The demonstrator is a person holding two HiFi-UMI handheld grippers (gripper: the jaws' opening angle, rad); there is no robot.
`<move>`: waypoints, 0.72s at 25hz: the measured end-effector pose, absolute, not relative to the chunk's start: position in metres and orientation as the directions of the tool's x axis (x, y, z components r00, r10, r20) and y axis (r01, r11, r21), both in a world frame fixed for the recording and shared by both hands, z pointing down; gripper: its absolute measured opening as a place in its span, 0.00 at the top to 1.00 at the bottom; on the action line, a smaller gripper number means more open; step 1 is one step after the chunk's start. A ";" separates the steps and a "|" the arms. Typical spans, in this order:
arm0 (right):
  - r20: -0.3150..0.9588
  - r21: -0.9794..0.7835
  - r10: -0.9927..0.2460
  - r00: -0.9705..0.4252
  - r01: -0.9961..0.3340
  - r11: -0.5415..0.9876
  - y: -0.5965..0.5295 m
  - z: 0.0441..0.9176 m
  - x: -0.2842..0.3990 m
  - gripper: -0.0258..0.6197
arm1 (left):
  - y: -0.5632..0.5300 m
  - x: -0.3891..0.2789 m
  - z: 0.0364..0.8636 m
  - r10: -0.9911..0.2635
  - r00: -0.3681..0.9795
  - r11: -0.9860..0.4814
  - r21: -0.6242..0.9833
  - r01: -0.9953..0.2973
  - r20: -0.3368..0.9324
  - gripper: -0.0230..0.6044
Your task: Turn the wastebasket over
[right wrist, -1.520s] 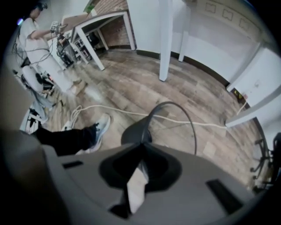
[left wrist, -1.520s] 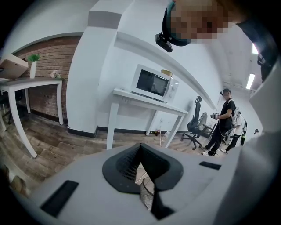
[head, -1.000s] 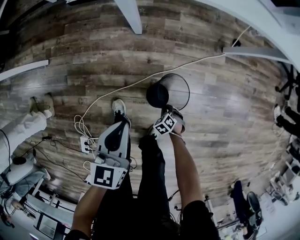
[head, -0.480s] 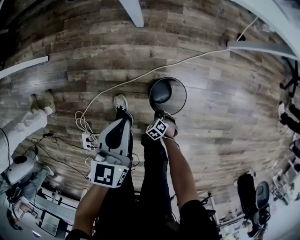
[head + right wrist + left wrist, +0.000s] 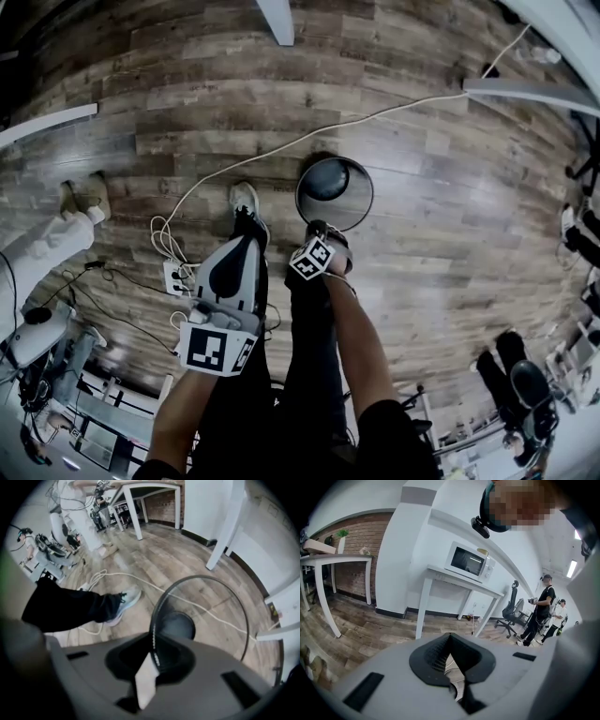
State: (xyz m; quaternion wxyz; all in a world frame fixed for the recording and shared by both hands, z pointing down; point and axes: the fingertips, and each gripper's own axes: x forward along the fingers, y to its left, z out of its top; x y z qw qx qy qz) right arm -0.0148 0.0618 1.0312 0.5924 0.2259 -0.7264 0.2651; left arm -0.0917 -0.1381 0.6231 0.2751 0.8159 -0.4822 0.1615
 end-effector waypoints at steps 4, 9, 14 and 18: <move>0.983 -0.106 -0.017 -0.183 -0.637 0.763 0.072 1.038 -0.018 0.88 | -0.135 -0.100 0.626 -0.704 0.476 -0.380 0.286 -0.879 0.527 0.91; 0.983 -0.110 -0.011 -0.185 -0.632 0.767 0.078 1.044 -0.021 0.88 | -0.131 -0.107 0.629 -0.715 0.464 -0.366 0.284 -0.886 0.524 0.91; 0.979 -0.116 -0.022 -0.204 -0.638 0.762 0.080 1.045 -0.022 0.87 | -0.123 -0.110 0.631 -0.715 0.465 -0.357 0.299 -0.885 0.522 0.91; 0.973 -0.133 -0.024 -0.228 -0.647 0.751 0.076 1.041 -0.022 0.85 | -0.120 -0.112 0.630 -0.720 0.459 -0.354 0.293 -0.888 0.520 0.91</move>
